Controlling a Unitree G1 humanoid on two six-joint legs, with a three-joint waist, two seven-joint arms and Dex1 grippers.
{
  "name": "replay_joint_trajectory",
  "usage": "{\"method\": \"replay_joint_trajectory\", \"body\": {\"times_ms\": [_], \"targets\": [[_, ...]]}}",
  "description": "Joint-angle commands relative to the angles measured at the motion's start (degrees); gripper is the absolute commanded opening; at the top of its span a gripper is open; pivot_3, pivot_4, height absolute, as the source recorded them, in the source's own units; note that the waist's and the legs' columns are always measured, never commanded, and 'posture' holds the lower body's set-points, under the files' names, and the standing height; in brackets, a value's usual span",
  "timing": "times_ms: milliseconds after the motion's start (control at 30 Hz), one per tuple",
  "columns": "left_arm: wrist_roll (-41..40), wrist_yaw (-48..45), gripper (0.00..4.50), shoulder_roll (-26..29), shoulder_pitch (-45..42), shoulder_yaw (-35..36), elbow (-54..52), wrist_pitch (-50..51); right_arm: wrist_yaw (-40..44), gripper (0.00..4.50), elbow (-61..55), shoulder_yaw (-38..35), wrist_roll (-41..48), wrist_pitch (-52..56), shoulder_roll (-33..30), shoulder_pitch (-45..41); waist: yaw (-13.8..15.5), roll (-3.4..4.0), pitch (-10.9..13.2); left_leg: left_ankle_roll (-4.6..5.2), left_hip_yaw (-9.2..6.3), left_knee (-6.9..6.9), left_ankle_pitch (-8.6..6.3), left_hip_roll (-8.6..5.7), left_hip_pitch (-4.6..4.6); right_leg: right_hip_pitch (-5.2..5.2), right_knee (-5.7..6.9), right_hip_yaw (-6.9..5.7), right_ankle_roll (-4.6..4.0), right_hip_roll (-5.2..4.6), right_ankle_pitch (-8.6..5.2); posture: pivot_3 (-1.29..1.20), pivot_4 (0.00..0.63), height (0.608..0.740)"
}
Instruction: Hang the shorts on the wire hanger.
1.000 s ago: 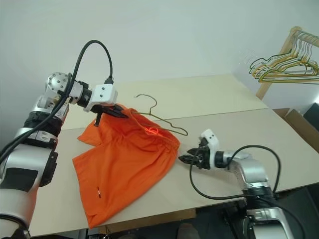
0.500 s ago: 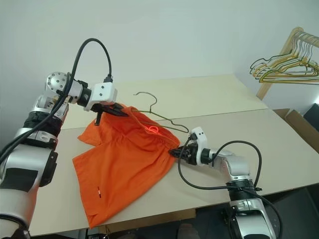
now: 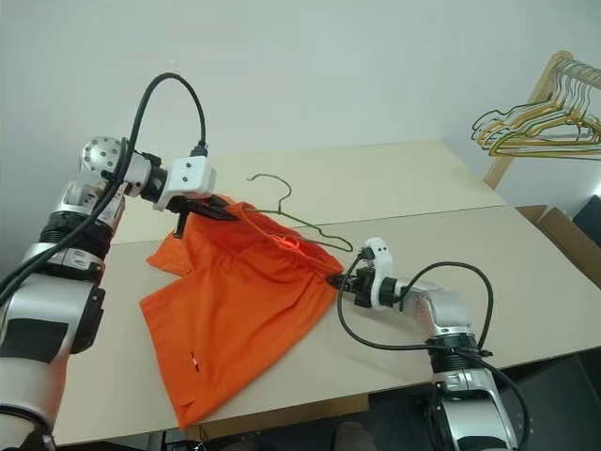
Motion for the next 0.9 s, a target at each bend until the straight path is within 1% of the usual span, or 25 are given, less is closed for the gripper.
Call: {"method": "replay_joint_trajectory", "body": {"times_ms": [33,233,300,500,600,700,767,900], "targets": [[-0.8,-0.6,0.00,2.1,-0.6,1.5,-1.8,-0.9,2.7,0.03,-1.9,-1.6,0.4,-1.6,-4.0,-1.7,0.0,0.00,0.0,0.00,0.00,0.00,0.00,0.00,0.01,0.01,0.00,0.00,0.00,0.00,0.00,-0.02,0.000,0.740],[0.0,-0.2,0.00,3.2,-0.1,1.0,-1.0,-1.1,5.6,0.03,0.8,0.0,-2.1,-4.9,-8.0,-2.5,0.0,0.00,0.0,0.00,0.00,-0.01,0.00,0.01,0.02,0.00,0.01,0.02,0.00,0.01,0.00,-0.02,0.000,0.740],[0.8,0.8,0.00,3.4,0.2,0.6,-0.5,-1.7,7.2,0.03,0.0,1.2,-3.4,-7.2,-9.3,-1.8,0.0,0.00,0.0,0.01,0.00,-0.01,0.00,0.01,0.02,0.00,0.01,0.02,0.00,0.01,0.00,-0.01,0.000,0.740],[0.1,0.0,0.00,3.7,0.9,1.0,-0.1,-1.8,9.9,0.03,-0.9,2.4,-4.0,-7.8,-12.5,-2.4,0.1,0.00,0.0,0.01,-0.01,0.01,0.00,0.01,0.01,0.00,0.01,0.01,0.00,0.00,0.00,-0.01,0.000,0.740],[2.0,1.4,0.00,4.4,1.2,0.0,0.3,-2.6,10.5,0.03,-2.0,3.5,-6.5,-13.1,-14.0,-1.9,0.1,0.00,0.0,0.01,0.00,0.01,0.00,0.00,0.01,0.01,0.01,0.01,0.00,0.00,0.00,-0.01,0.000,0.740],[4.7,5.3,0.00,4.5,1.9,-1.1,0.2,-3.1,13.5,0.03,-5.5,7.6,-11.4,-20.4,-17.9,-1.6,0.1,0.00,0.0,0.01,0.00,-0.01,-0.01,0.00,0.01,0.00,0.00,0.02,0.01,0.00,0.00,-0.01,0.000,0.740],[4.7,6.3,0.00,4.1,2.4,-1.0,-0.6,-2.8,15.8,0.03,-8.4,8.9,-12.5,-23.3,-19.8,-2.4,0.2,0.00,0.0,0.01,-0.01,0.00,-0.01,0.00,0.01,-0.01,-0.01,0.01,0.01,0.00,0.00,-0.02,0.000,0.740],[4.7,9.1,0.00,3.8,3.7,-0.3,-4.0,-1.5,16.3,0.03,-12.9,11.7,-15.6,-21.7,-21.3,-9.5,-0.1,0.00,0.0,0.02,0.01,0.04,-0.01,0.02,0.00,-0.03,0.01,0.04,0.01,0.00,0.00,-0.04,0.000,0.740]]}}
